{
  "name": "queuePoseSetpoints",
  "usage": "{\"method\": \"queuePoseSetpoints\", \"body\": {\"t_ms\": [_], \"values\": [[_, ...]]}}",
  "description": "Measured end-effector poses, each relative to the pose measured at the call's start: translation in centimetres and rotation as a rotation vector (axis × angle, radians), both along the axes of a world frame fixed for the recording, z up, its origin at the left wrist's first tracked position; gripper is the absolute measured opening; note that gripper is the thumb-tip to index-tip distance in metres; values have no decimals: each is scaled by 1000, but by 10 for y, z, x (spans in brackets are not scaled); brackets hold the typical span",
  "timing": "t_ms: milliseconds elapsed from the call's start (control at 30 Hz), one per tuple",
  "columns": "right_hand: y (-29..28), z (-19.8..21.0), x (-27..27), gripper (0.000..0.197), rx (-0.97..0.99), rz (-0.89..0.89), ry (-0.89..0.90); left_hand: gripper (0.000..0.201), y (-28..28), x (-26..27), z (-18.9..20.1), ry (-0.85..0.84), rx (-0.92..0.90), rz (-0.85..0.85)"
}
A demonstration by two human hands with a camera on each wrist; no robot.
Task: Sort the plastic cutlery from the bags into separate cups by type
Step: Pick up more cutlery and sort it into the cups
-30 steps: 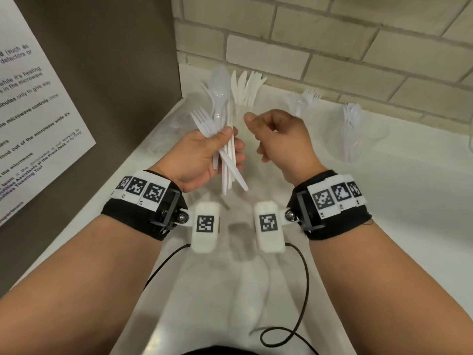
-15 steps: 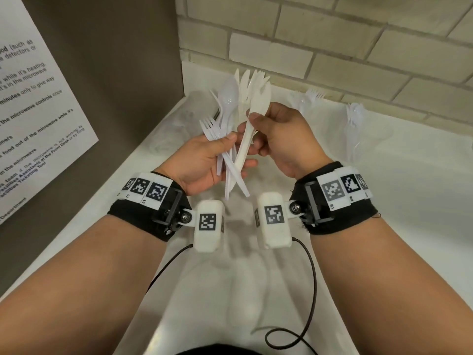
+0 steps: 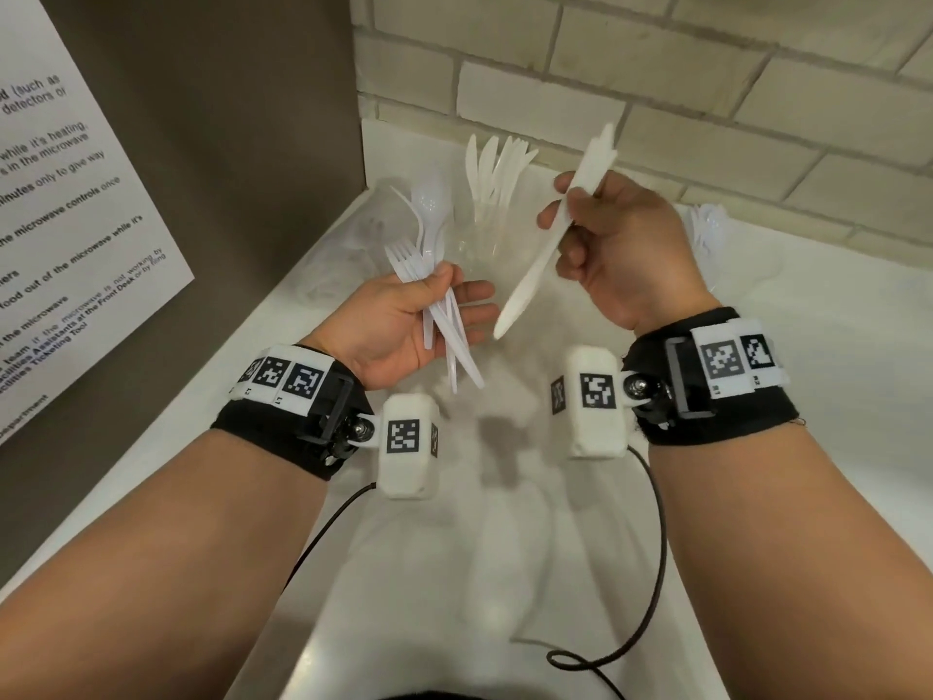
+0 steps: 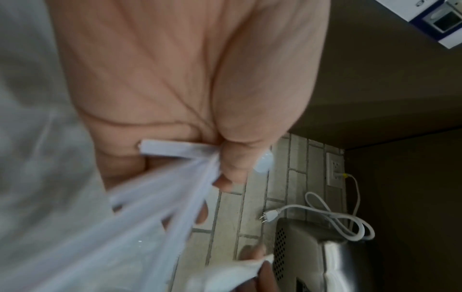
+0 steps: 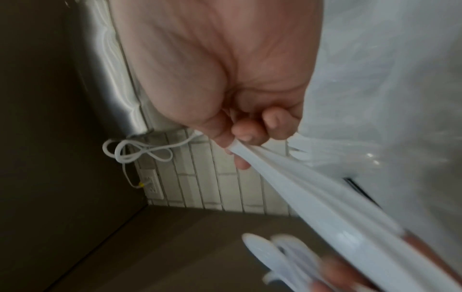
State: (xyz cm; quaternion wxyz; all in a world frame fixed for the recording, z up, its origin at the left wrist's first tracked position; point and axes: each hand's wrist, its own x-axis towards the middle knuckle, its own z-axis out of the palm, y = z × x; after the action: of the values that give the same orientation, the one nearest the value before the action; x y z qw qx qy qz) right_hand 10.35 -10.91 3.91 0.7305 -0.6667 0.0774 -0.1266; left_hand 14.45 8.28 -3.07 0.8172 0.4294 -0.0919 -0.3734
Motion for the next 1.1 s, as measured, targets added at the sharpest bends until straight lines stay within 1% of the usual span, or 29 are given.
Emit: {"method": "queuePoseSetpoints", "body": {"t_ms": [67, 133, 200, 267, 367, 467, 533, 600, 667, 733, 800, 867, 933, 1033, 1100], "values": [[-11, 7, 11, 16, -28, -99, -120, 23, -2, 5, -4, -14, 100, 96], [-19, 14, 27, 16, -90, -185, -245, 22, -3, 9, -7, -14, 134, 111], [-21, 17, 47, 15, -165, -237, -304, 22, -4, 12, -9, 7, 104, 83], [-21, 16, 70, 15, -233, -263, -301, 23, -5, 14, -10, 53, 18, 11], [-21, 8, 103, 12, -333, -295, -254, 32, -3, 18, -13, 121, -112, -125], [-22, -5, 132, 8, -420, -325, -144, 38, -2, 22, -19, 126, -170, -202], [-22, -12, 148, 14, -463, -309, -31, 39, -2, 24, -22, 118, -189, -230], [-19, -16, 156, 29, -500, -251, 110, 40, -4, 25, -24, 112, -191, -234], [-16, -16, 158, 49, -514, -221, 191, 38, -5, 26, -25, 105, -178, -220], [-15, -14, 154, 53, -532, -245, 173, 36, -7, 26, -25, 84, -141, -190], [-14, -10, 145, 47, -579, -260, 130, 32, -10, 24, -24, 53, -85, -135], [-10, -6, 127, 30, -570, -234, 84, 28, -15, 22, -24, 5, -16, -58], [-2, -2, 104, 12, -513, -142, 47, 25, -20, 20, -23, -48, 43, 1], [8, 3, 71, 8, -508, 58, 15, 20, -25, 17, -21, -116, 112, 49], [12, 3, 55, 11, -538, 145, 17, 17, -28, 15, -20, -155, 174, 89]]}}
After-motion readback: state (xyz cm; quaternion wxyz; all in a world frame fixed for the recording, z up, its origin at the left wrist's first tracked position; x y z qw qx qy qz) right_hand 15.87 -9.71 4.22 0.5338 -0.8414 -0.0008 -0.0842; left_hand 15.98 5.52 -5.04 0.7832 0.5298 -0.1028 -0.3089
